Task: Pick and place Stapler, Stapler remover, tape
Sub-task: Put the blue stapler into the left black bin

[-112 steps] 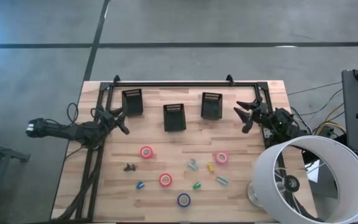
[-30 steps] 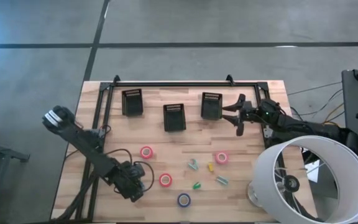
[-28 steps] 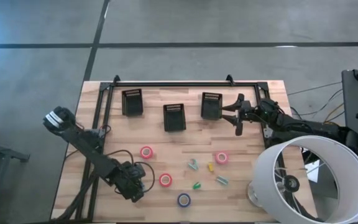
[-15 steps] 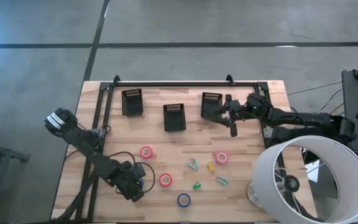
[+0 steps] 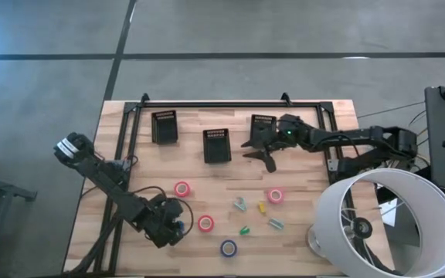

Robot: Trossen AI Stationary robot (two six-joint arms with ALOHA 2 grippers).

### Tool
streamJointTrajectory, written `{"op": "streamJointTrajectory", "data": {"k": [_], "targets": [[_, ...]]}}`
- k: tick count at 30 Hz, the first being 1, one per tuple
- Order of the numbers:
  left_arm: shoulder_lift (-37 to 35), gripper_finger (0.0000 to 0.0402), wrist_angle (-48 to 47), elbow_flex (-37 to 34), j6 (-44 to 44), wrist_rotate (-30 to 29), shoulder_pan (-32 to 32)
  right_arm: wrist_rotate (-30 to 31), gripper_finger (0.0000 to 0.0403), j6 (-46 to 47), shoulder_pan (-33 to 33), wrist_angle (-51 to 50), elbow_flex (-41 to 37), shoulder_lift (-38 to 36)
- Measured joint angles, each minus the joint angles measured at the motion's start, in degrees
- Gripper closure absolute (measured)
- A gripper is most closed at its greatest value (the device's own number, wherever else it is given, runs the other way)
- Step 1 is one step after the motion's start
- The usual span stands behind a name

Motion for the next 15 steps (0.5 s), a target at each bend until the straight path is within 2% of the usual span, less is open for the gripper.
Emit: {"op": "streamJointTrajectory", "data": {"k": [2,6,8,12,15], "targets": [[0.0,0.0209,0.1,0.14,8.93,-0.08,-0.02,0.0,0.0232,-0.02,-0.02,-0.02,1.58,2.0],[0.0,0.0209,-0.08,1.13,32.23,-0.31,-0.1,-0.1,0.0232,0.0,-0.02,-0.13,3.84,5.24],[0.0,0.0209,-0.06,1.7,40.11,-0.4,0.38,-0.47,0.0232,-0.02,-0.02,-0.29,4.44,6.37],[-0.02,0.0209,-0.22,1.99,46.87,0.1,1.11,-0.61,0.0232,-0.02,-0.02,-0.36,5.07,7.62],[-0.02,0.0209,-0.78,1.99,48.83,3.5,1.57,-0.61,0.0232,0.11,0.15,-0.37,4.98,7.63]]}}
